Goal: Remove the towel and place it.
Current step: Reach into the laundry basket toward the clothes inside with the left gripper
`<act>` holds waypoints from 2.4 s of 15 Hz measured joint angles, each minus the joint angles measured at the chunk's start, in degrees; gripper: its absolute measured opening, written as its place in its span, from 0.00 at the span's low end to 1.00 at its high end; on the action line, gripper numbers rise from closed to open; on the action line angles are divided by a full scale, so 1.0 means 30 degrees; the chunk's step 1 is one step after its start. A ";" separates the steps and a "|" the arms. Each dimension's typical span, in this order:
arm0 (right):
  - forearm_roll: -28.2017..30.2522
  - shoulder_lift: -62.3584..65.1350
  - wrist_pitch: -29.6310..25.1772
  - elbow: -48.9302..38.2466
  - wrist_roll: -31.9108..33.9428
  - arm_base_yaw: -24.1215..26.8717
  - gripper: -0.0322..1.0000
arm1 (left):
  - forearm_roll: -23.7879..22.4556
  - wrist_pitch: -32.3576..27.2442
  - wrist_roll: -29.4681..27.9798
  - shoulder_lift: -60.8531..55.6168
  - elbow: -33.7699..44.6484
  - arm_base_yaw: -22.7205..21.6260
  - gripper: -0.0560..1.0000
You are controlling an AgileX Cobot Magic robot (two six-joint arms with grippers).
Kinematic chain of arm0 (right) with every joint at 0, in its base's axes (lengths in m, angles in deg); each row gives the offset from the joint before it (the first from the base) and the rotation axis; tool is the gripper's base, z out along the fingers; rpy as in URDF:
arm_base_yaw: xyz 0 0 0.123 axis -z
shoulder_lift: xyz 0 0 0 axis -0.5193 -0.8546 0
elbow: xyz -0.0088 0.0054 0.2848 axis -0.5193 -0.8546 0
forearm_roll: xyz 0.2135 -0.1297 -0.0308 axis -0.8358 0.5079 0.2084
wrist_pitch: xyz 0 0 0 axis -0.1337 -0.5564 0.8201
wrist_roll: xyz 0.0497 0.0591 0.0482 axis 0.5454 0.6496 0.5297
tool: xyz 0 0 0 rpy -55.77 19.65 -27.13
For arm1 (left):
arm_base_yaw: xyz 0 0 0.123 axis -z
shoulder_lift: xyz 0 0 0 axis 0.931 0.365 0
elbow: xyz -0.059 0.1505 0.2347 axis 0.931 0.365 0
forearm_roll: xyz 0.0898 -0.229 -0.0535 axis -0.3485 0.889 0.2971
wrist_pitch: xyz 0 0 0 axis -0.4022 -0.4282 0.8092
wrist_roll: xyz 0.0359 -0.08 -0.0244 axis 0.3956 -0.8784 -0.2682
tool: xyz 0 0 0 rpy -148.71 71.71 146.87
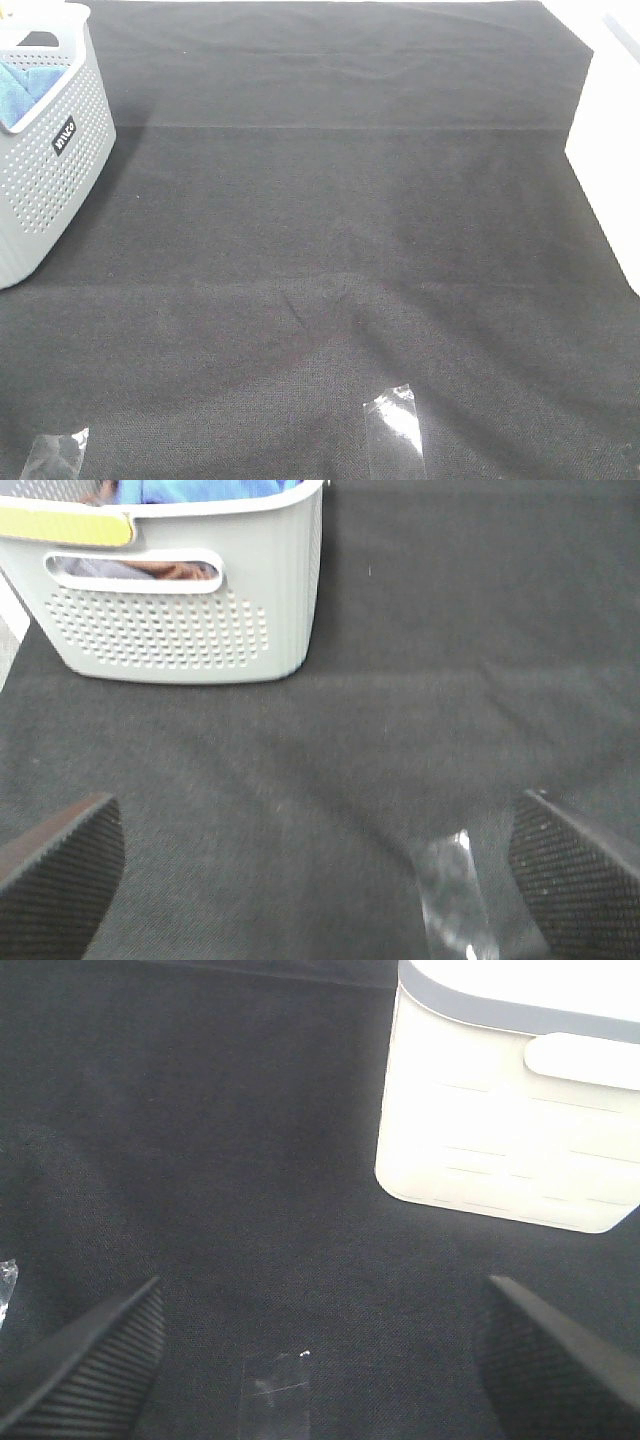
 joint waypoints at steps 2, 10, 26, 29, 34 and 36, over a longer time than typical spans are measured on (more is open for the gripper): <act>0.0000 0.0000 0.0000 0.0000 0.0000 0.0000 0.80 | 0.0000 -0.0879 0.2044 0.3266 -0.2311 0.0000 0.99; 0.0000 0.0000 0.0000 0.0000 0.0000 0.0000 0.80 | -0.1585 -0.1585 1.0218 1.7303 -1.3923 0.0000 0.99; 0.0000 0.0000 0.0000 0.0000 0.0000 0.0000 0.80 | -0.6685 0.0668 1.5966 3.6937 -2.3224 -0.1604 0.99; 0.0000 0.0000 0.0000 0.0000 0.0000 0.0000 0.80 | -0.6971 0.2426 1.6253 3.8274 -2.3281 -0.1604 0.99; 0.0000 0.0000 0.0000 0.0000 0.0000 0.0000 0.80 | -0.6856 0.2617 1.6558 3.9725 -2.3300 -0.1604 0.98; 0.0000 0.0000 0.0000 0.0000 0.0000 0.0000 0.80 | -0.6417 0.2120 1.6749 3.9744 -2.3300 -0.1623 0.76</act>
